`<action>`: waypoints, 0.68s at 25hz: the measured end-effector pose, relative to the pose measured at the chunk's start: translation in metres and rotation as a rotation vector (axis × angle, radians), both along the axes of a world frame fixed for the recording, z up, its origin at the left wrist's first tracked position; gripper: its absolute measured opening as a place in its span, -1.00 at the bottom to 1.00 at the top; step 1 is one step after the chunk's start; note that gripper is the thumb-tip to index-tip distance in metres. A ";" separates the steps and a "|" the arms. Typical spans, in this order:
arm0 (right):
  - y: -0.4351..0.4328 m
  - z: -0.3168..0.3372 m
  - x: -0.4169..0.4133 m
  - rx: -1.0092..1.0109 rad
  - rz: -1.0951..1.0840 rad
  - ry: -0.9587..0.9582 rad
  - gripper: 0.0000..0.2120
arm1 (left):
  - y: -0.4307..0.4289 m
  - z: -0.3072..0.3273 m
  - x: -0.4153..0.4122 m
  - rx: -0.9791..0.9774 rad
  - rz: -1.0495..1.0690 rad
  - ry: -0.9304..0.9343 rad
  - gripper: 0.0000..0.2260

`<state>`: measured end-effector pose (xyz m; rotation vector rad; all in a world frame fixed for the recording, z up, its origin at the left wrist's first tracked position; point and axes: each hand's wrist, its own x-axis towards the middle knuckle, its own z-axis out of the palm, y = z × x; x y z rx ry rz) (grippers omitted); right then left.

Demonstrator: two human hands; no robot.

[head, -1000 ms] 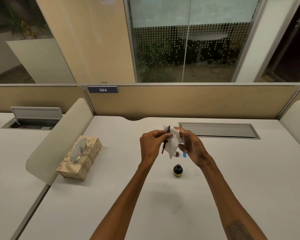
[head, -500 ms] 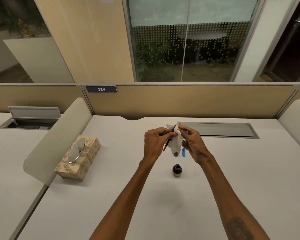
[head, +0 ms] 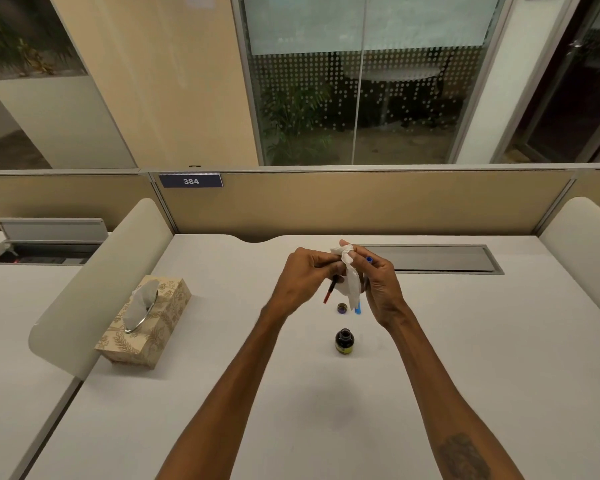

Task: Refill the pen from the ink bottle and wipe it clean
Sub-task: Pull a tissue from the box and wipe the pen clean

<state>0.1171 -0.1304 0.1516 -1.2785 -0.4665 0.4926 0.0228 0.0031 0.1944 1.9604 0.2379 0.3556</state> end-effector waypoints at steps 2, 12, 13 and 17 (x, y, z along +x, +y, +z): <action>-0.002 0.000 0.000 0.040 0.052 0.026 -0.65 | 0.004 0.011 -0.004 -0.021 -0.102 0.069 -0.82; -0.005 0.012 -0.003 0.167 0.180 0.072 -0.61 | 0.015 0.017 -0.008 -0.147 -0.227 0.161 -0.80; -0.004 0.012 -0.002 0.161 0.166 0.062 -0.61 | 0.015 0.016 -0.008 -0.158 -0.202 0.146 -0.80; -0.002 0.013 -0.001 0.144 0.117 0.063 -0.73 | 0.010 0.015 -0.008 -0.151 -0.111 0.089 -0.81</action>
